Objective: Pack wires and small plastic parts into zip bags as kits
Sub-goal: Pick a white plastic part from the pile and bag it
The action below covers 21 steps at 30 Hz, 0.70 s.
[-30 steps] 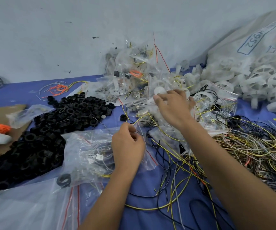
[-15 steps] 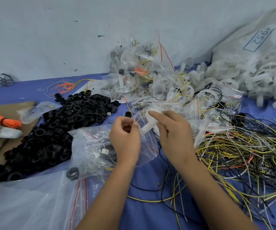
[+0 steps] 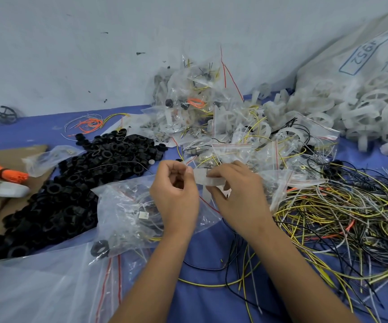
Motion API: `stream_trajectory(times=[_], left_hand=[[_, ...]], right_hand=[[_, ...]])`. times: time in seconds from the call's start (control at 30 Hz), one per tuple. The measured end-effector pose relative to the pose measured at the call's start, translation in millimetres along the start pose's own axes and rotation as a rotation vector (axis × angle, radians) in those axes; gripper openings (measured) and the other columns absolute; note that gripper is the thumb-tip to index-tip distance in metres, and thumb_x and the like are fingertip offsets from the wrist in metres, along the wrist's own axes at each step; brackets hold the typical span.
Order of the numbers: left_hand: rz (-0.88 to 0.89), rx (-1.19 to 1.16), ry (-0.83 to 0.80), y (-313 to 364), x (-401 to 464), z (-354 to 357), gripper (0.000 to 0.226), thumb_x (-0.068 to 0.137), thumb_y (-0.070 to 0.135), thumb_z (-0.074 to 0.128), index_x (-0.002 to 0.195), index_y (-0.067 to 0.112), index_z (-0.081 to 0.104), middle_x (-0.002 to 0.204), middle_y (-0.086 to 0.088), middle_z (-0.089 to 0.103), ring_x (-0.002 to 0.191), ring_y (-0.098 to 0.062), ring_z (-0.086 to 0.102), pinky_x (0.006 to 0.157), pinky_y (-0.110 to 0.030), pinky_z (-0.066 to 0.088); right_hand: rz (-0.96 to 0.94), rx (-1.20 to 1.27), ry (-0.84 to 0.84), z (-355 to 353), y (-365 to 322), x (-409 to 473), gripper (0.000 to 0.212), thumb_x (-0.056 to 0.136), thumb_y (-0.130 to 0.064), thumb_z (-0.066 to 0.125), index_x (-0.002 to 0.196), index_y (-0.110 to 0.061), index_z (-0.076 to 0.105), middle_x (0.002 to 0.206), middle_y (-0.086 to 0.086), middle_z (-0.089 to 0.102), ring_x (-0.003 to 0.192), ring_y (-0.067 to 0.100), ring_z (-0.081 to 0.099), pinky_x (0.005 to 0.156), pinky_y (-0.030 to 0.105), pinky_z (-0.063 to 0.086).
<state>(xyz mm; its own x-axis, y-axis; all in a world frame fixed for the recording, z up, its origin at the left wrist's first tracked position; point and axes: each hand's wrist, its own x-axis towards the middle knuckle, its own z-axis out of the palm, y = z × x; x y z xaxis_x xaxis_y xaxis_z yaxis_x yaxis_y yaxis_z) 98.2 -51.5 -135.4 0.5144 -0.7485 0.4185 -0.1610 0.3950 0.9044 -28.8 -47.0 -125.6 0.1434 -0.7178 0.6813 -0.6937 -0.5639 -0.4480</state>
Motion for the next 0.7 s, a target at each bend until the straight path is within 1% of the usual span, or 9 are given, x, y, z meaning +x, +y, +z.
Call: stream_trajectory(times=[0.07,0.17,0.23,0.3,0.37,0.43,0.47,0.6,0.7], left_hand=[[0.025,0.021,0.022,0.6,0.3,-1.0,0.023,0.093,0.006,0.067,0.084,0.025,0.058,0.077,0.012,0.064,0.066,-0.004,0.060,0.062,-0.014,0.047],[0.120,0.081,0.025,1.6,0.6,-2.0,0.025,0.094,0.011,0.067,0.084,0.031,0.055,0.076,0.011,0.063,0.067,-0.012,0.061,0.061,-0.018,0.047],[0.232,0.146,-0.014,2.7,-1.4,-1.7,0.022,0.093,0.011,0.067,0.086,0.029,0.055,0.076,0.010,0.061,0.067,-0.015,0.060,0.060,-0.020,0.046],[0.341,0.195,-0.071,3.7,-5.5,-0.3,0.015,0.093,0.009,0.066,0.089,0.021,0.058,0.078,0.010,0.060,0.068,-0.013,0.059,0.061,-0.022,0.046],[0.415,0.227,-0.117,4.2,-9.5,1.6,0.012,0.092,0.007,0.066,0.090,0.016,0.059,0.080,0.010,0.058,0.068,-0.009,0.057,0.062,-0.021,0.045],[0.473,0.268,-0.152,4.6,-12.6,3.1,0.013,0.090,0.005,0.067,0.091,0.014,0.059,0.081,0.013,0.055,0.069,-0.002,0.053,0.064,-0.013,0.039],[0.502,0.285,-0.161,5.0,-13.9,3.6,0.014,0.089,0.004,0.068,0.091,0.014,0.059,0.082,0.014,0.053,0.069,0.000,0.049,0.066,-0.010,0.036],[0.594,0.289,-0.150,8.2,-19.3,4.8,0.018,0.087,0.000,0.069,0.090,0.013,0.057,0.081,0.008,0.053,0.068,-0.007,0.046,0.063,-0.014,0.036],[0.638,0.277,-0.166,10.7,-22.6,5.8,0.023,0.087,-0.005,0.070,0.091,0.012,0.056,0.083,0.001,0.056,0.069,-0.014,0.050,0.061,-0.024,0.040]], right_hand=[[-0.058,0.014,-0.030,0.0,-1.0,-0.4,0.021,0.076,-0.001,0.080,0.093,-0.009,0.071,0.092,0.000,0.069,0.079,0.012,0.047,0.070,0.027,0.047],[-0.033,0.000,-0.022,2.3,-4.1,-2.7,0.019,0.080,-0.012,0.082,0.098,-0.011,0.075,0.092,0.000,0.072,0.081,0.015,0.059,0.076,0.033,0.052],[0.011,-0.020,0.039,1.4,-4.2,-2.6,0.017,0.082,-0.017,0.080,0.099,-0.014,0.076,0.091,-0.001,0.074,0.083,0.022,0.062,0.075,0.037,0.053],[0.054,-0.003,0.068,-0.5,-3.6,-1.9,0.015,0.085,-0.020,0.078,0.099,-0.018,0.078,0.089,-0.005,0.076,0.081,0.021,0.063,0.071,0.038,0.053],[0.132,0.144,0.064,-0.5,-3.0,-1.6,0.012,0.088,-0.019,0.075,0.098,-0.025,0.078,0.086,-0.012,0.076,0.076,0.009,0.067,0.070,0.032,0.054],[0.233,0.284,0.048,1.0,-3.3,-1.8,0.013,0.089,-0.017,0.072,0.094,-0.028,0.077,0.082,-0.018,0.074,0.074,0.003,0.069,0.067,0.018,0.053],[0.284,0.325,0.036,2.1,-3.2,-1.7,0.014,0.089,-0.015,0.071,0.092,-0.028,0.077,0.080,-0.019,0.074,0.074,0.002,0.069,0.067,0.016,0.052],[0.485,0.615,-0.044,4.5,-1.6,-2.2,0.015,0.090,-0.005,0.069,0.089,-0.017,0.077,0.078,0.000,0.077,0.076,0.018,0.075,0.071,0.036,0.061],[0.564,0.751,-0.059,4.6,-6.2,-2.5,0.011,0.091,0.000,0.067,0.090,-0.007,0.076,0.078,0.011,0.076,0.073,0.028,0.073,0.067,0.039,0.060]])
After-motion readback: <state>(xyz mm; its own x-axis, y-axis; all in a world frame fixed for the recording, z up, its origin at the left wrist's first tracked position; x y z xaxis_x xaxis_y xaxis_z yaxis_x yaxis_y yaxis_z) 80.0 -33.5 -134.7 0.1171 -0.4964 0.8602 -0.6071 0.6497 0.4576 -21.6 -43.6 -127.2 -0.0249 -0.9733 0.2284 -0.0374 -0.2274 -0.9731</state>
